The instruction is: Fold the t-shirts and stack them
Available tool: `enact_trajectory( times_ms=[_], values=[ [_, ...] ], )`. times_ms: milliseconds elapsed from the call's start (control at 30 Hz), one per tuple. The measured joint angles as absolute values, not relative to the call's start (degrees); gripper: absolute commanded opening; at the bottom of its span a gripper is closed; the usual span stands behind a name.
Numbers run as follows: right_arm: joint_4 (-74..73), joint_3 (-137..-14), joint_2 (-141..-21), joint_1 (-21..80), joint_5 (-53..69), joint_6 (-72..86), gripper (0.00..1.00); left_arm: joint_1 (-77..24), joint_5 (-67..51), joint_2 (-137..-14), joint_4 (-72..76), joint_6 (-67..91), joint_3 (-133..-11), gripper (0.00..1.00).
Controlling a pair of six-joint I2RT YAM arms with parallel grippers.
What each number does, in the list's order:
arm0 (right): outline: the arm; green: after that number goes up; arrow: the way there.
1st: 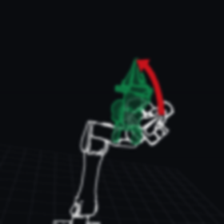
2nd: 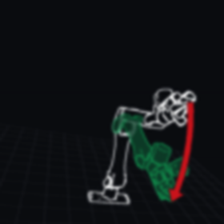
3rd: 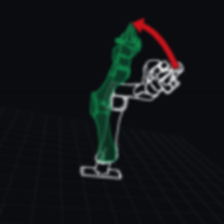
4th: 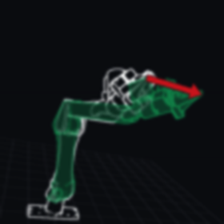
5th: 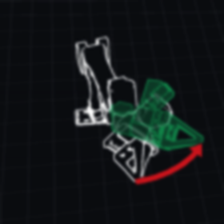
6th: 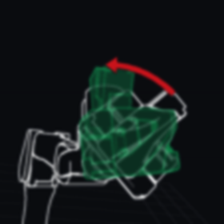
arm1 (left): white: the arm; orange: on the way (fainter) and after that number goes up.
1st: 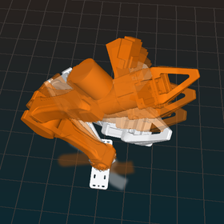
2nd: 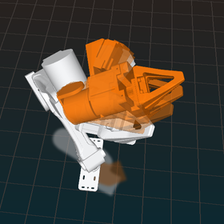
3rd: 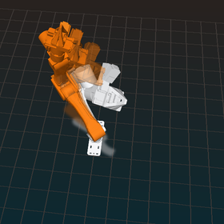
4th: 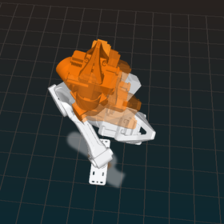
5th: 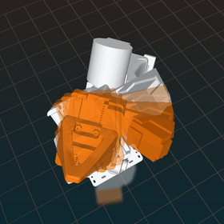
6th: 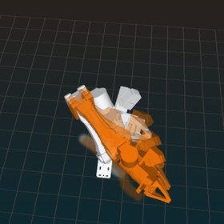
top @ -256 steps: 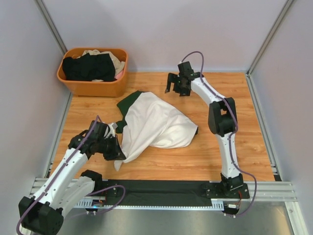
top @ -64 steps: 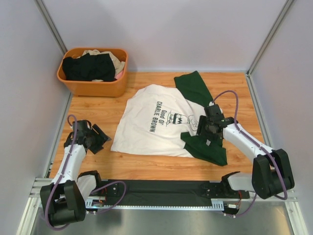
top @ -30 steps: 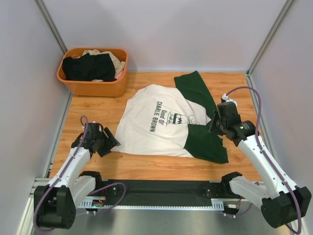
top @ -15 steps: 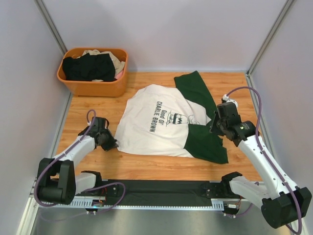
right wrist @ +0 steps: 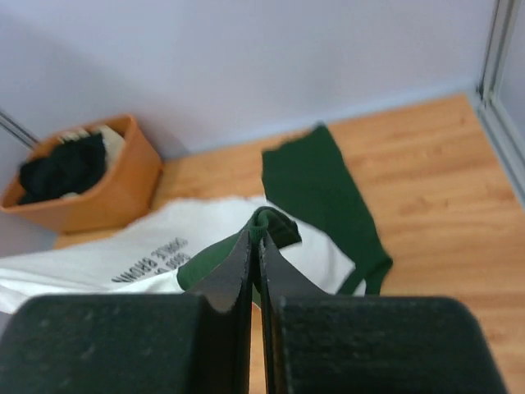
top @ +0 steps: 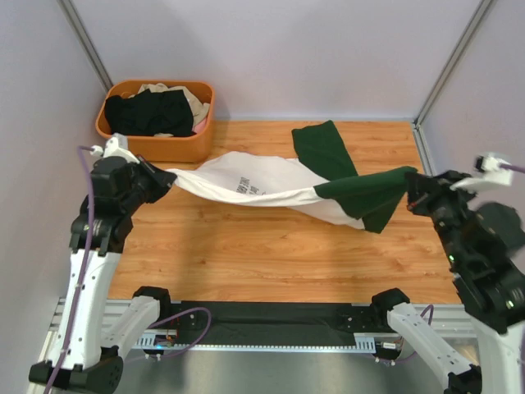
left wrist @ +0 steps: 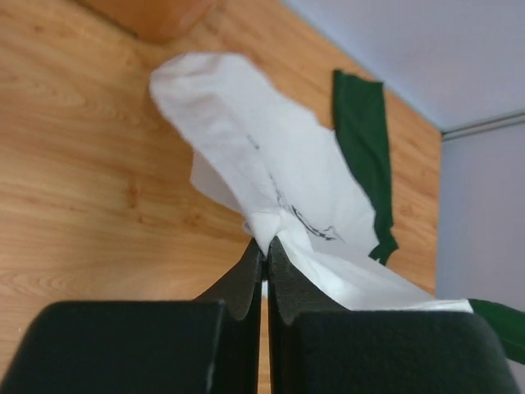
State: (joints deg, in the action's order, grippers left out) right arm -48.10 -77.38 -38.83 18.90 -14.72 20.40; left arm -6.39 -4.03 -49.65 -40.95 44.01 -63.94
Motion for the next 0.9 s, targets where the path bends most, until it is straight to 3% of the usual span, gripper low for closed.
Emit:
enact_trajectory(
  times_ms=[333,500,767,900],
  values=[
    [-34.3,-87.2,-21.8,18.9,-6.2,8.6,0.00,-6.4,-2.1,-44.7,-53.6,39.4,-94.1,0.00],
    [-28.9,-97.5,-21.7,18.9,-0.5,2.9,0.00,-6.5,-2.3,-44.0,-53.4,35.4,-108.6,0.00],
    [-17.6,-116.0,-39.5,20.1,-1.4,-8.8,0.00,-6.5,-2.4,-54.9,-52.6,33.5,-128.1,0.00],
    [-12.8,-119.5,-56.1,22.4,-7.0,-15.0,0.00,-5.4,-2.6,-64.8,-52.2,35.0,-127.9,0.00]
  ],
)
